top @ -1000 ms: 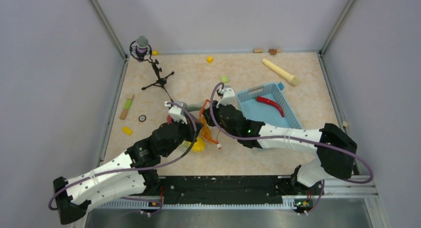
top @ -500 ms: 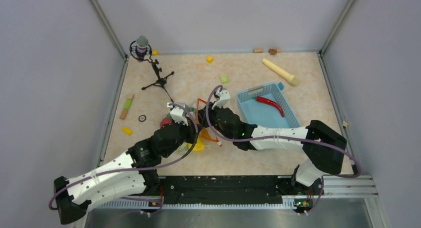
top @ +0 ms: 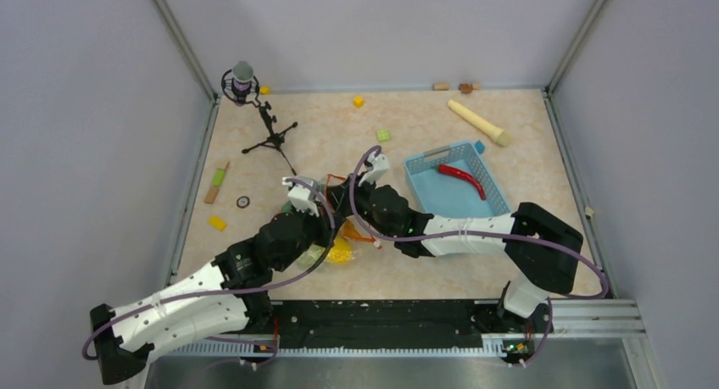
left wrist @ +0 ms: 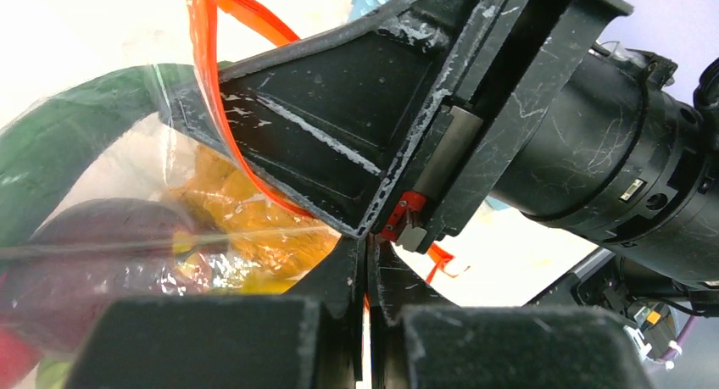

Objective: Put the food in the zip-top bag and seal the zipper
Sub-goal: Place the fake vegetable in the zipper food storage bag, then pick up the fake vegetable from the bin.

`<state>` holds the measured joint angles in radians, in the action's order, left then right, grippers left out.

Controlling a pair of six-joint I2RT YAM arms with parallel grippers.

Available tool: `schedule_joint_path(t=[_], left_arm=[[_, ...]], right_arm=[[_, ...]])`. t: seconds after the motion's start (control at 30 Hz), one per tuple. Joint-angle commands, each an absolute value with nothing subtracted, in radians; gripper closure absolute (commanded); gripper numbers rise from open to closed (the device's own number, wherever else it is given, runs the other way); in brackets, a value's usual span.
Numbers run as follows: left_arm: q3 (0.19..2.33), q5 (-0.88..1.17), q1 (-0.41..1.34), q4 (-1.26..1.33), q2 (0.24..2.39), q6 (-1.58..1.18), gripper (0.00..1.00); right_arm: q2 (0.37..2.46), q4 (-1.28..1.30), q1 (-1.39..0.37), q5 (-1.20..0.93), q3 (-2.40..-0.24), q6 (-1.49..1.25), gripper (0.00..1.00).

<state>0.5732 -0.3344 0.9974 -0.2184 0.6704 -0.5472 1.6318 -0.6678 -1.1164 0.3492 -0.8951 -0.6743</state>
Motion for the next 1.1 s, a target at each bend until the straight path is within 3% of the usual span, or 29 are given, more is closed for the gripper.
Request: schedule_joint_path(t=[0.0, 0.1, 0.3, 0.7, 0.83, 0.97, 1.07], left_arm=[[0.587, -0.492, 1.002, -0.162, 0.619, -0.618, 1.00], [0.585, -0.591, 1.003, -0.201, 0.588, -0.643, 1.00], [0.581, -0.634, 1.003, -0.227, 0.531, -0.649, 1.00], [0.563, -0.681, 1.003, -0.236, 0.468, -0.665, 1.00], [0.561, -0.680, 1.002, -0.236, 0.470, -0.665, 1.00], [0.563, -0.671, 1.002, -0.233, 0.476, -0.663, 1.00], [0.564, -0.649, 1.003, -0.232, 0.480, -0.664, 1.00]], right_arm=[[1.605, -0.662, -1.137, 0.317, -0.892, -0.641, 0.78], [1.577, -0.585, -1.137, 0.322, -0.897, -0.611, 0.73], [1.562, -0.398, -1.138, 0.301, -0.971, -0.535, 0.54], [1.336, -0.169, -1.133, 0.453, -0.960, -0.349, 0.02], [1.248, -0.051, -1.042, 0.491, -0.929, -0.344, 0.01], [1.186, 0.044, -0.833, 0.371, -0.873, -0.282, 0.01], [1.176, 0.043, -0.682, 0.309, -0.817, -0.062, 0.01]])
